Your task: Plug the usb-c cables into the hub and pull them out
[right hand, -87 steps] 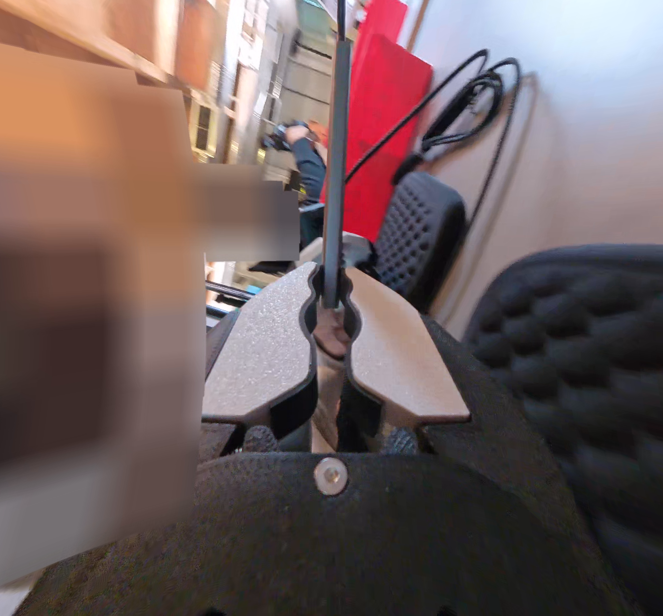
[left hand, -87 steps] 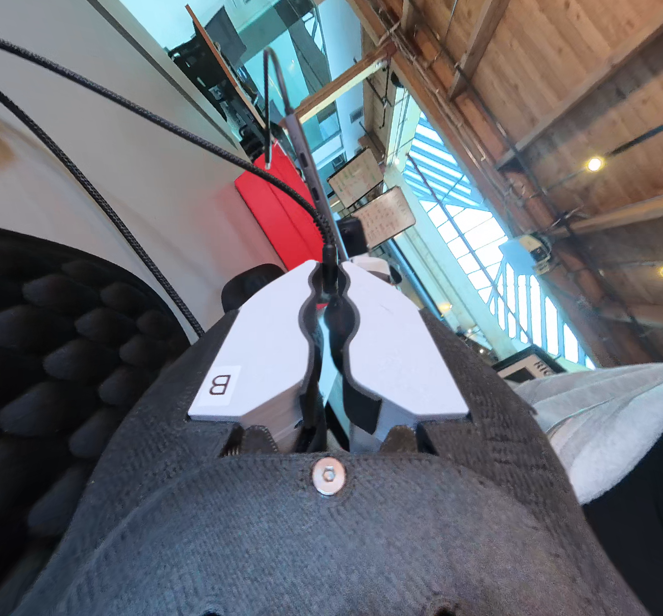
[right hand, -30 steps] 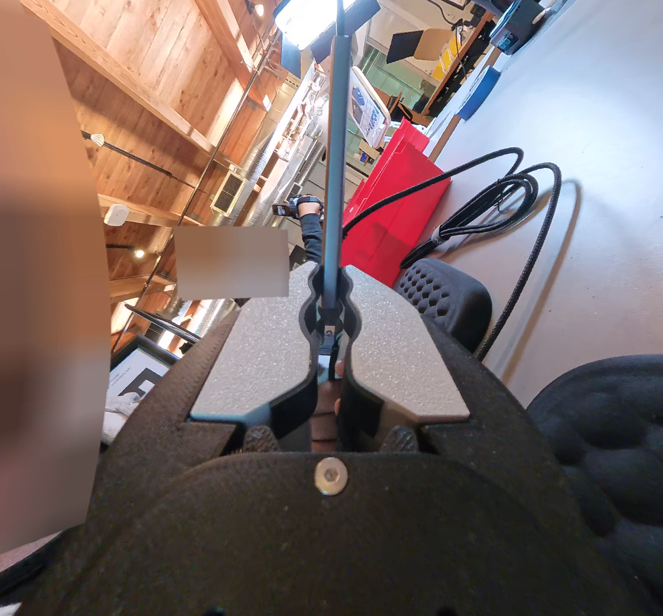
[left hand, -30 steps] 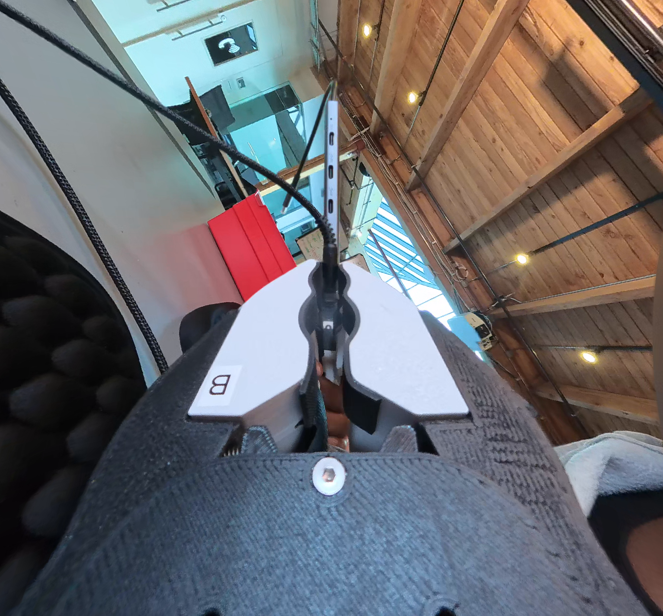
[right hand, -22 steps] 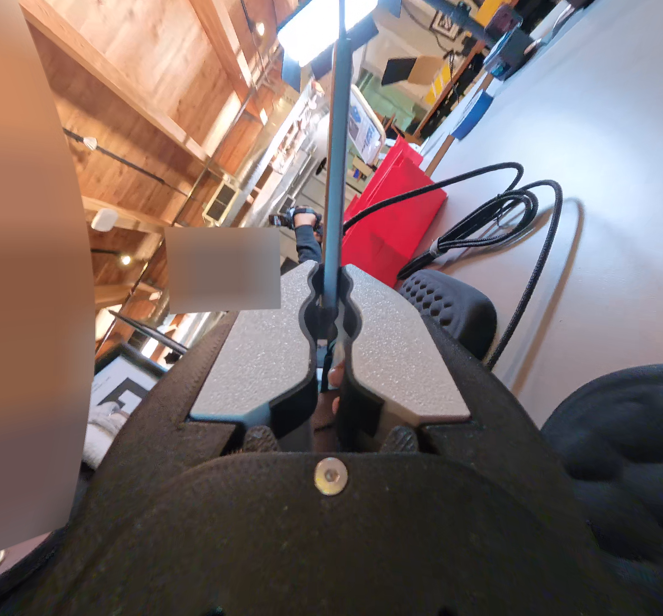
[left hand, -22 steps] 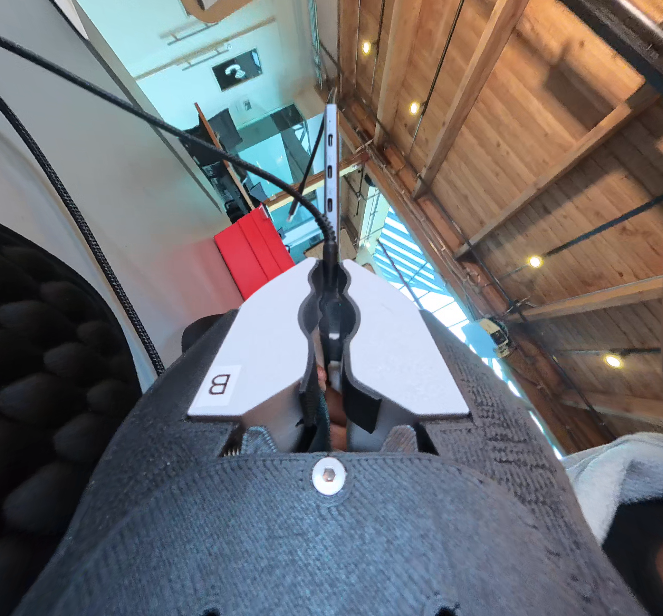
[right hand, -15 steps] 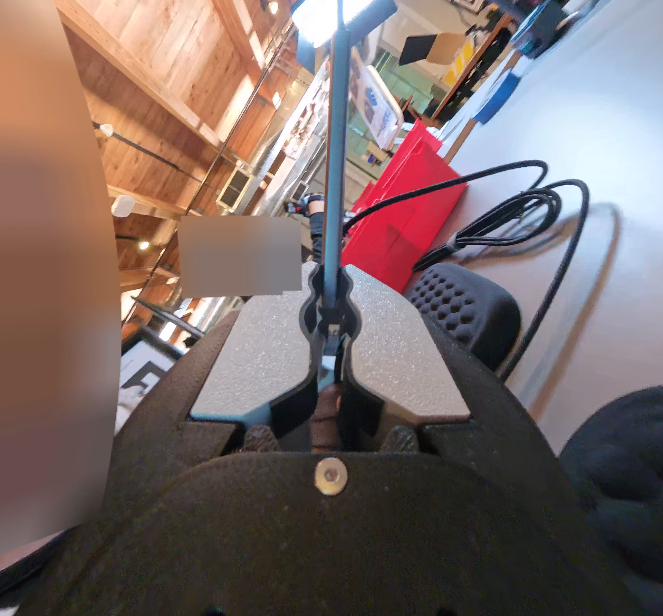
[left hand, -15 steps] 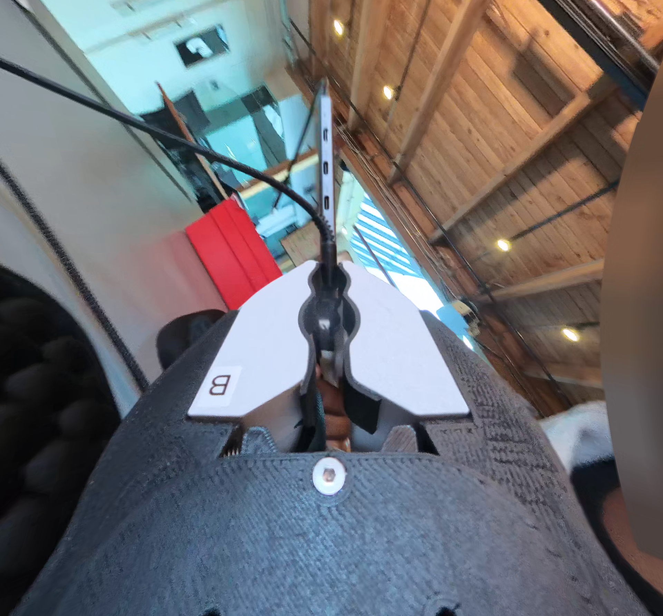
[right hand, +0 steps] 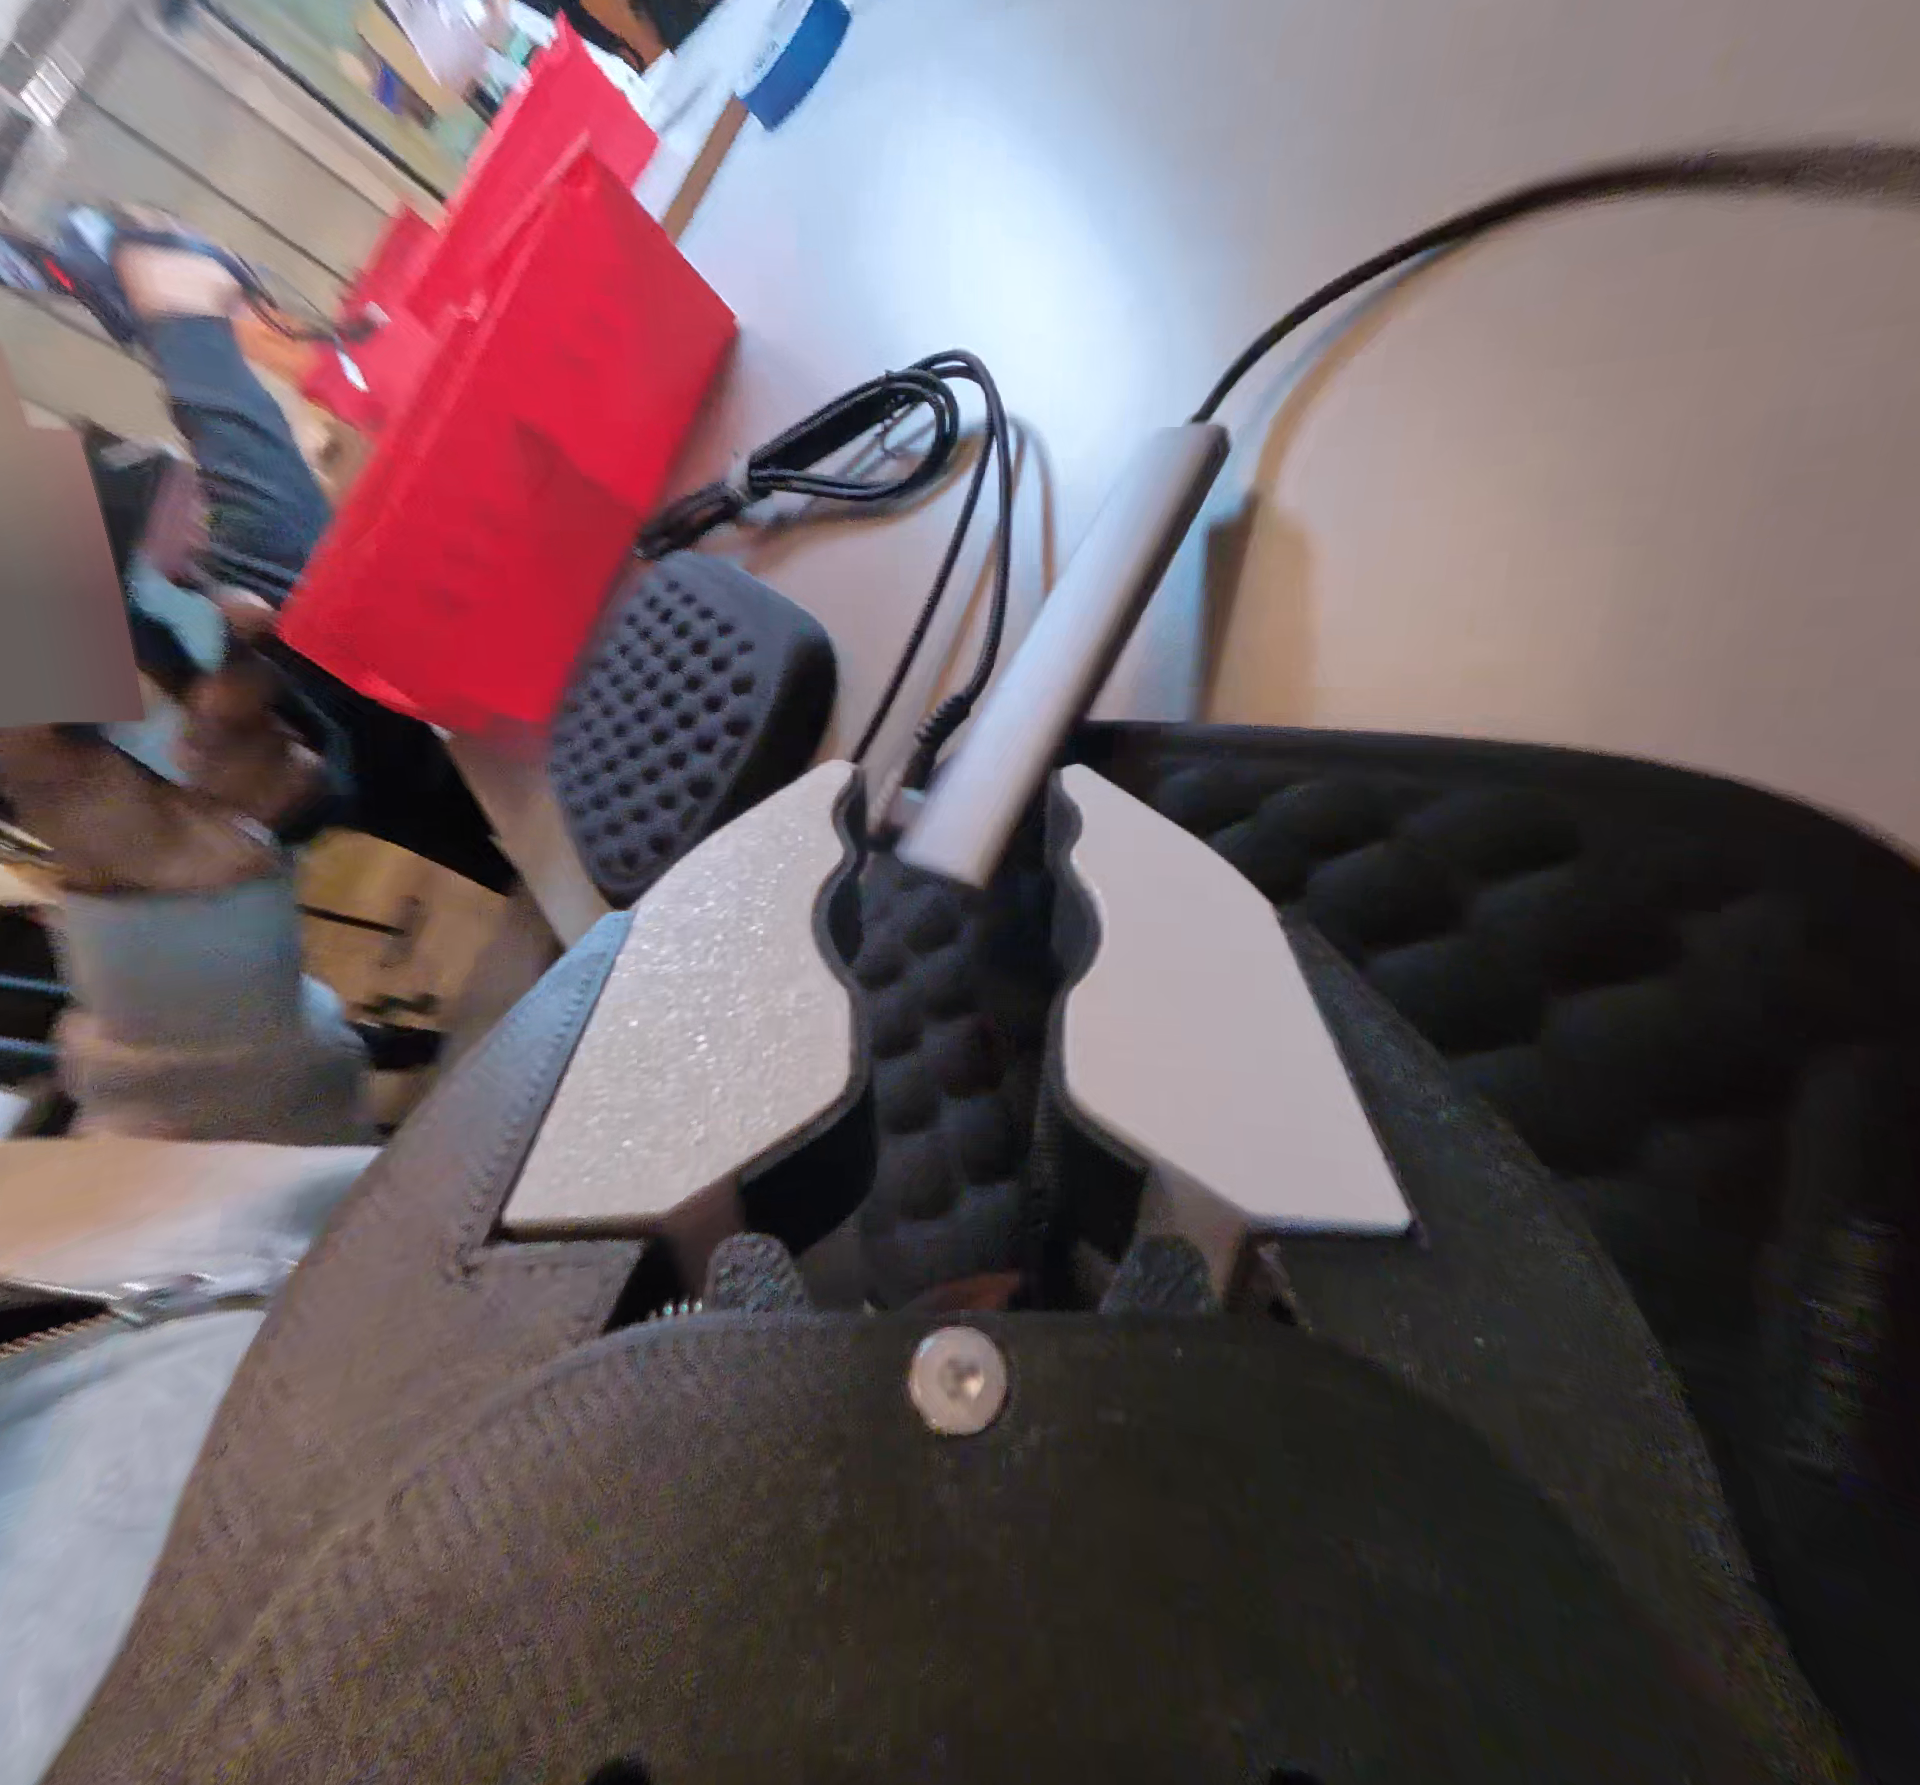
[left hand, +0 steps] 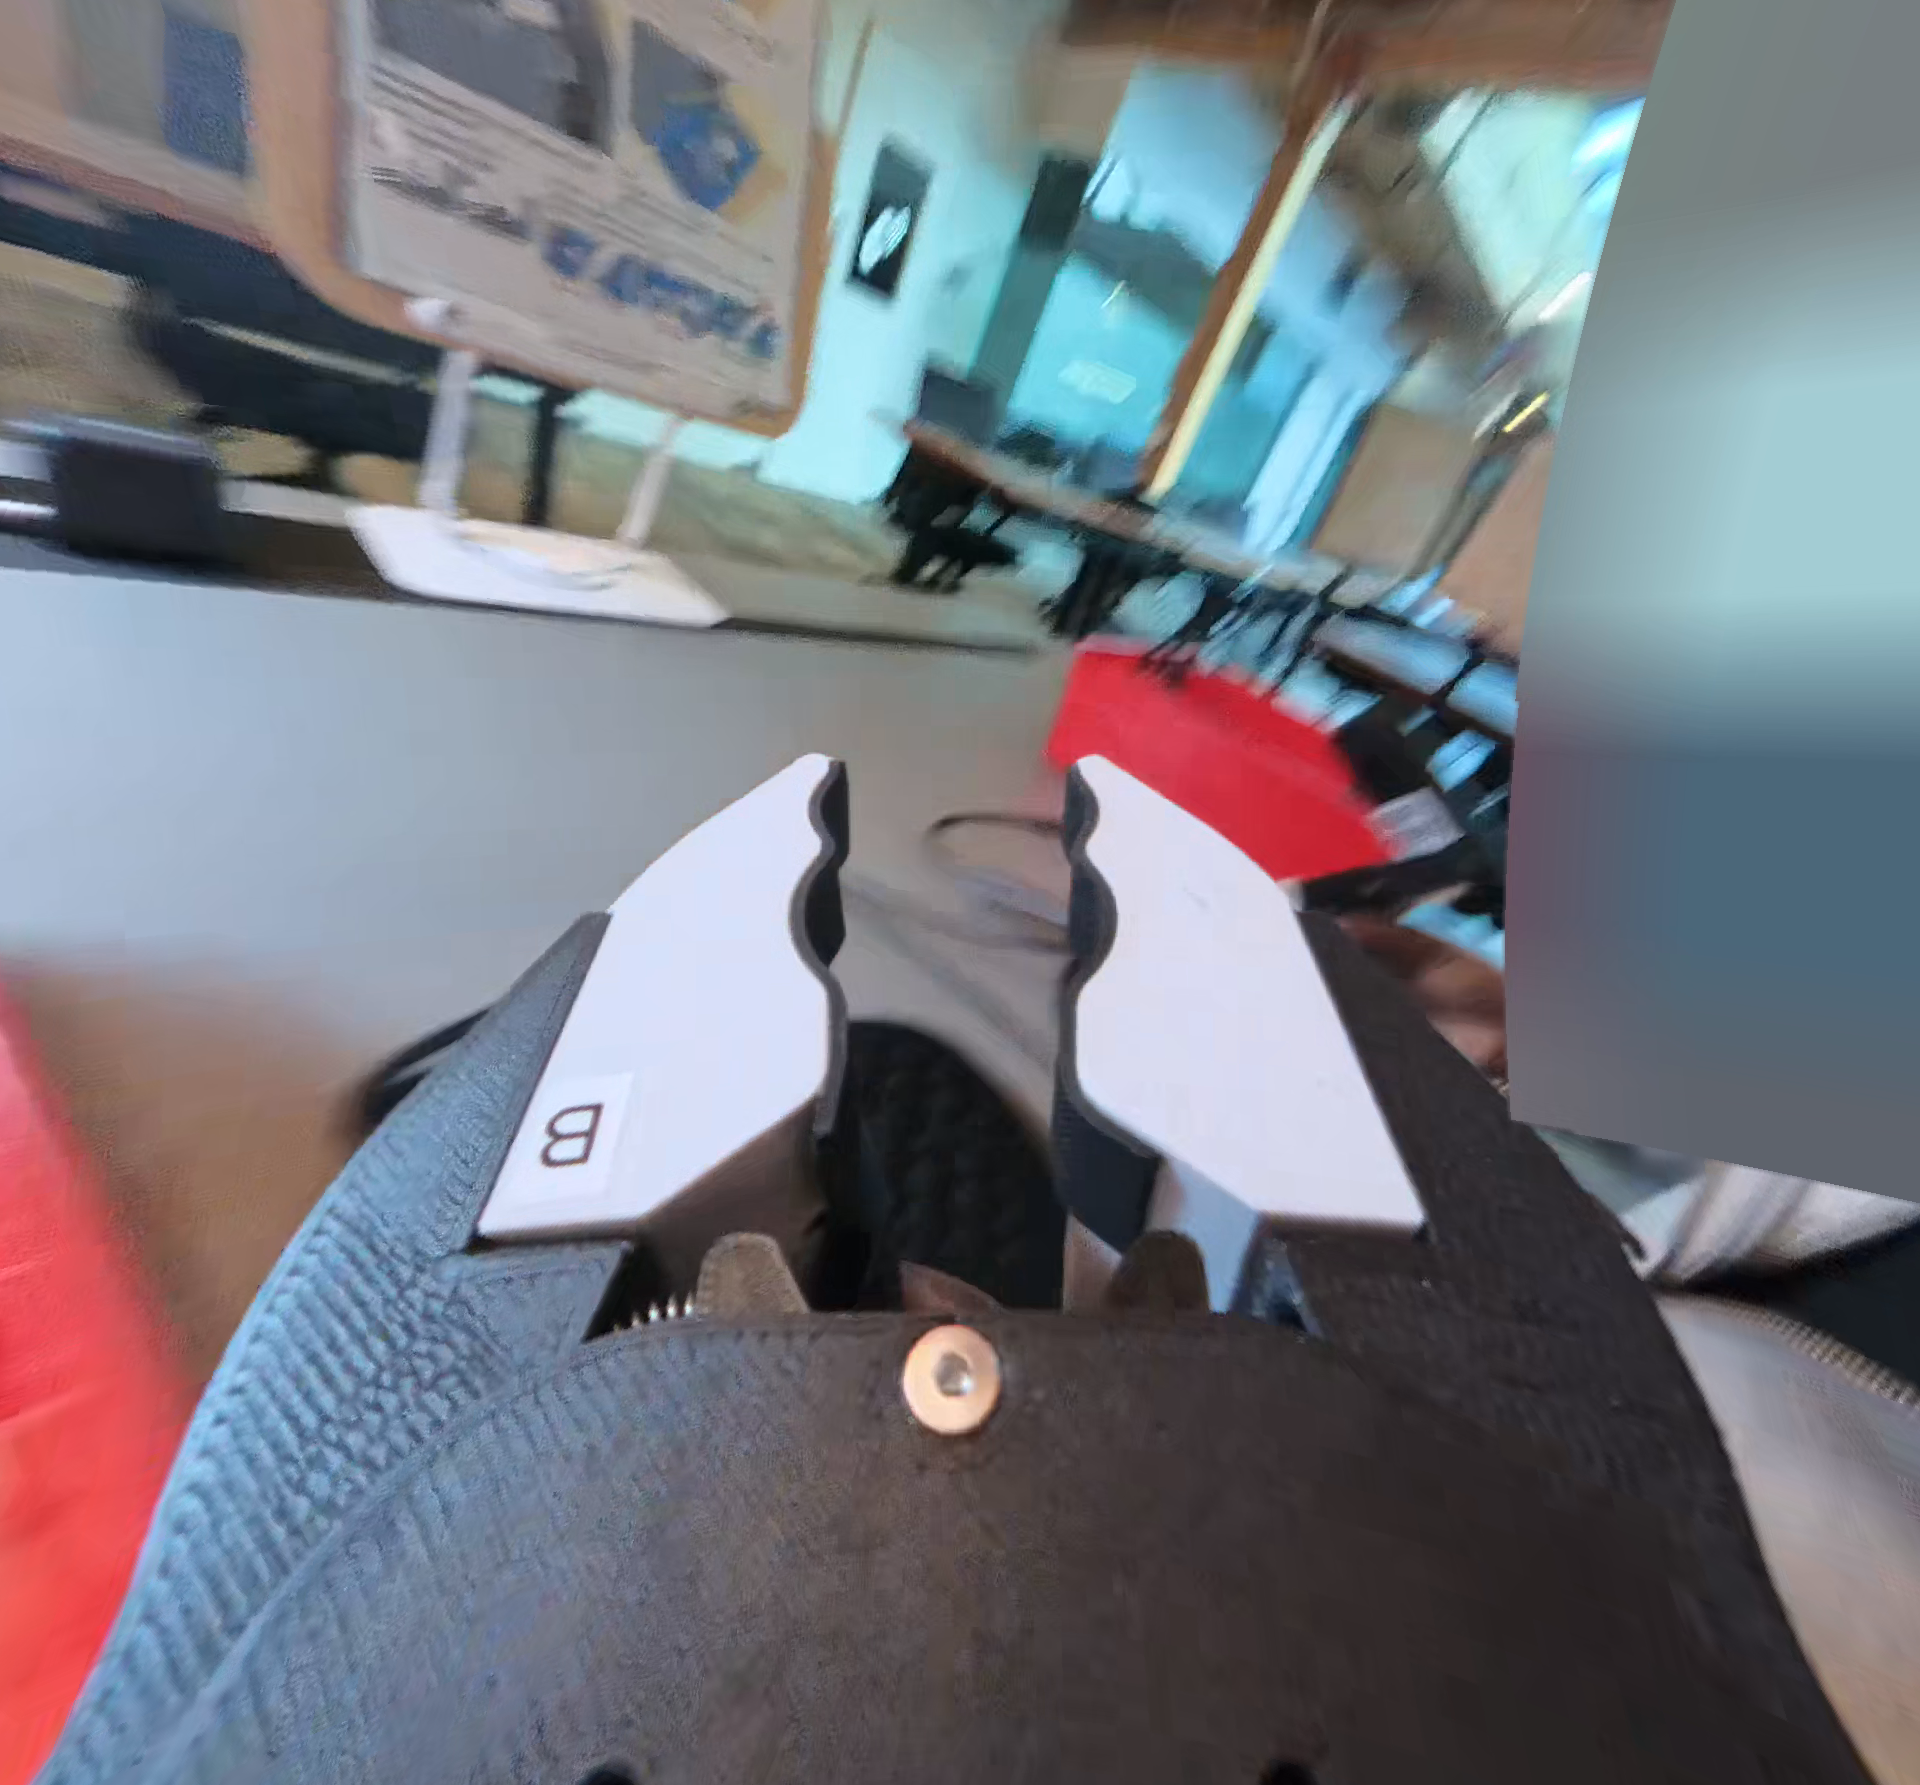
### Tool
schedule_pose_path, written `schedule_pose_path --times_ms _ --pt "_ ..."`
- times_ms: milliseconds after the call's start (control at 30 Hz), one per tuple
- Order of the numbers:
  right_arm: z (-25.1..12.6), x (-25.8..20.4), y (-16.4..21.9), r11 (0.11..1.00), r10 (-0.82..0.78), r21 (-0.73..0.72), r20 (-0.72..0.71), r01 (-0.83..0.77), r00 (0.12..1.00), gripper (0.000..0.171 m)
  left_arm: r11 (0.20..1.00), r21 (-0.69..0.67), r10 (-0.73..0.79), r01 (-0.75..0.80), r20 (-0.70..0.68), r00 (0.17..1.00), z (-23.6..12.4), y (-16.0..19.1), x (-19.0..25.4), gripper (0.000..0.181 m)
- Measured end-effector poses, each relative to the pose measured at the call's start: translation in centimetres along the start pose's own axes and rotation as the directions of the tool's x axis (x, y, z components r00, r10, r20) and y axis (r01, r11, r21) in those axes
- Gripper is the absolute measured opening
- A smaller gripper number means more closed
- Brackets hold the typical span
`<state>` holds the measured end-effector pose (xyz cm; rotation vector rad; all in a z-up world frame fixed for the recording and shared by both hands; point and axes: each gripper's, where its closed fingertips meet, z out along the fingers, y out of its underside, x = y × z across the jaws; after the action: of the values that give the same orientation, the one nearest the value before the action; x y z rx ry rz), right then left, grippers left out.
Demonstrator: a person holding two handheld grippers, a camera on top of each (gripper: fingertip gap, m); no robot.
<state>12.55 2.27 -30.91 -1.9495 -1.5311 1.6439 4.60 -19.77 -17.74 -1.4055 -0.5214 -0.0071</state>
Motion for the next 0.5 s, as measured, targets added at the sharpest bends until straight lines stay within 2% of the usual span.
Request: schedule_pose_path --times_ms 67,133,167,233,267,300,333,400,433,500 --pt "-0.9 0.3 -0.8 0.993 -0.121 0.004 -0.052 0.121 0.991 0.051 0.968 -0.223 0.154 -0.119 0.149 0.977 -3.4 -0.5 -3.8 0.040" --pt "-2.0 0.5 -2.3 0.977 -0.203 0.041 -0.096 0.207 0.975 0.066 0.861 -0.491 0.308 -0.136 0.288 0.907 -7.6 -0.5 -8.5 0.040" --pt "-2.4 0.2 -3.1 0.968 -0.232 0.076 -0.097 0.240 0.968 0.070 0.759 -0.631 0.418 -0.158 0.287 0.862 -9.7 -0.3 -10.5 0.041" --pt "-3.3 -0.7 -4.3 0.954 -0.262 0.132 -0.069 0.269 0.963 0.070 0.445 -0.862 0.624 -0.243 0.105 0.774 -13.6 0.6 -13.8 0.040" --pt "-3.6 -1.2 -4.6 0.953 -0.260 0.150 -0.037 0.263 0.965 0.069 0.287 -0.925 0.657 -0.248 0.002 0.754 -15.2 1.1 -15.2 0.039" --pt "-3.8 -1.7 -4.9 0.955 -0.251 0.162 -0.010 0.249 0.968 0.069 0.149 -0.961 0.639 -0.232 -0.085 0.764 -16.6 1.8 -16.2 0.039" --pt "-3.9 -2.1 -5.0 0.956 -0.244 0.173 0.018 0.237 0.970 0.068 0.046 -0.975 0.610 -0.219 -0.146 0.779 -17.6 2.3 -17.2 0.038" --pt "-4.0 -2.8 -5.1 0.956 -0.233 0.197 0.062 0.217 0.970 0.066 -0.120 -0.972 0.545 -0.204 -0.236 0.804 -19.0 3.1 -18.9 0.037" --pt "-4.0 -3.1 -5.1 0.956 -0.228 0.206 0.079 0.208 0.970 0.065 -0.189 -0.958 0.509 -0.216 -0.284 0.813 -19.5 3.5 -19.5 0.037" --pt "-3.9 -3.5 -4.9 0.960 -0.215 0.208 0.108 0.189 0.971 0.063 -0.277 -0.932 0.446 -0.234 -0.341 0.828 -19.8 4.4 -20.6 0.037"
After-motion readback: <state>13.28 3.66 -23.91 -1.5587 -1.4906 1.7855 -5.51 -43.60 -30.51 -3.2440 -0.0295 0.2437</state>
